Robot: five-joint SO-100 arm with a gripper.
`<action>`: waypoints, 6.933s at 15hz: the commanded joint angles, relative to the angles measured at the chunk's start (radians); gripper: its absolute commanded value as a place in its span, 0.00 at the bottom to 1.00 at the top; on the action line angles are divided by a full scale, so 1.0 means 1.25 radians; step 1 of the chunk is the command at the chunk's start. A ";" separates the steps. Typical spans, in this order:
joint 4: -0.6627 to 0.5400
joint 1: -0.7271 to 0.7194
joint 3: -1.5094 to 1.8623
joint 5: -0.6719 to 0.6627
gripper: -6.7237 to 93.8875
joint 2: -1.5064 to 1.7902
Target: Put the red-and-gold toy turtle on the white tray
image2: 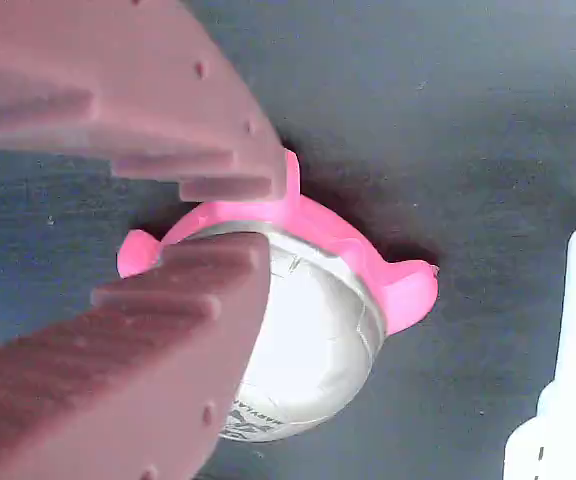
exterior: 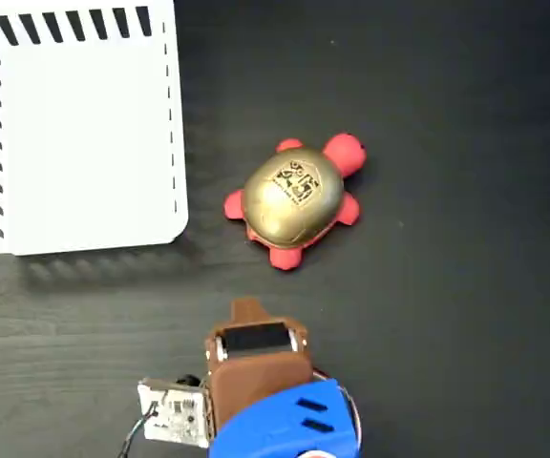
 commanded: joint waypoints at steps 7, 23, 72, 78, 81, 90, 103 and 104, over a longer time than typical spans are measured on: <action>0.005 -0.007 -0.007 0.007 0.07 -0.001; -0.040 0.070 -0.409 -0.290 0.07 -0.555; 0.086 0.211 -1.015 -0.632 0.07 -1.444; 0.339 0.141 -1.362 -0.497 0.07 -1.388; 0.324 0.115 -1.351 -0.454 0.07 -1.374; 0.288 -0.185 -1.648 0.092 0.07 -1.611; 0.266 -0.223 -1.698 0.131 0.50 -1.757; 0.275 -0.223 -1.706 0.131 0.54 -1.757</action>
